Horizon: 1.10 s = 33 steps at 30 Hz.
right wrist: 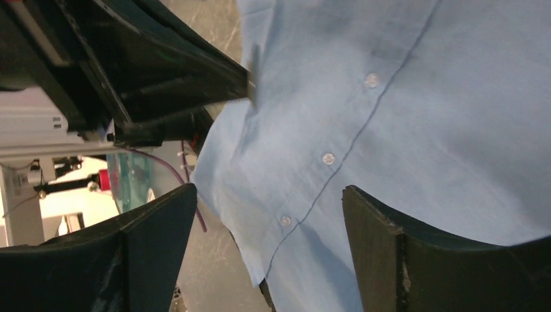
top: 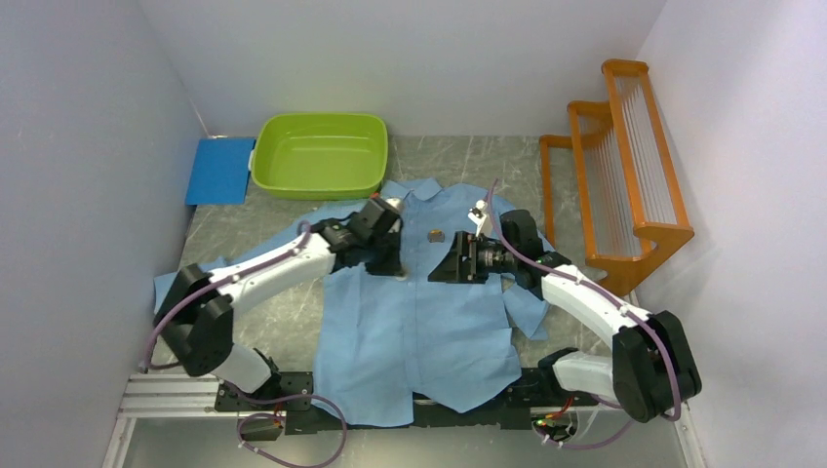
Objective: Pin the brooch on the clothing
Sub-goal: Pick up the brooch from the center of the board.
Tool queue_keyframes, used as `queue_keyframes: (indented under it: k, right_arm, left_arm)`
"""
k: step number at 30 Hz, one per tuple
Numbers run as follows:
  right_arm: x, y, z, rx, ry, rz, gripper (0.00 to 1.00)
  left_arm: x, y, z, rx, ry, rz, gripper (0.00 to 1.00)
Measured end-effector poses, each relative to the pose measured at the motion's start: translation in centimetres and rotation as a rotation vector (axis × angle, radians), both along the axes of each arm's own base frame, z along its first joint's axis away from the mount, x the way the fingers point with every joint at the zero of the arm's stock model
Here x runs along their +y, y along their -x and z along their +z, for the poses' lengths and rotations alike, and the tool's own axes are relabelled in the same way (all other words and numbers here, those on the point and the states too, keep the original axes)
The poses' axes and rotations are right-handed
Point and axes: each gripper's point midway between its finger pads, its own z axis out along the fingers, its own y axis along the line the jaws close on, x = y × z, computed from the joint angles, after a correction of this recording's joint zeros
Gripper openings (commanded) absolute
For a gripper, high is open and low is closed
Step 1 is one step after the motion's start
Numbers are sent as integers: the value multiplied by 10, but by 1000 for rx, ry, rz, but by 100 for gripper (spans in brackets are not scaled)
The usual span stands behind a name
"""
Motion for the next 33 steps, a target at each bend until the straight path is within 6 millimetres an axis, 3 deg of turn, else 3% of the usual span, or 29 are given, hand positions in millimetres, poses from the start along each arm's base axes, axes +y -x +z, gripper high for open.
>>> queue_keyframes:
  k: [3, 7, 15, 26, 31, 33]
  right_arm:
    - [14, 8, 0, 3, -30, 35, 70]
    - [21, 10, -4, 22, -50, 39, 53]
    - [22, 7, -9, 36, -46, 26, 41]
    - [20, 3, -16, 20, -16, 13, 0]
    - [19, 4, -17, 13, -6, 22, 0]
    - [19, 4, -17, 9, -1, 21, 0]
  left_arm:
    - [-41, 6, 2, -13, 1, -90, 3]
    - [-69, 16, 0, -18, 3, -154, 3]
    - [-76, 20, -1, -25, 18, -168, 3]
    - [-72, 25, 3, -49, 52, -170, 3]
    - [-72, 26, 2, -55, 70, -166, 4]
    - [-72, 26, 2, -53, 77, -161, 14]
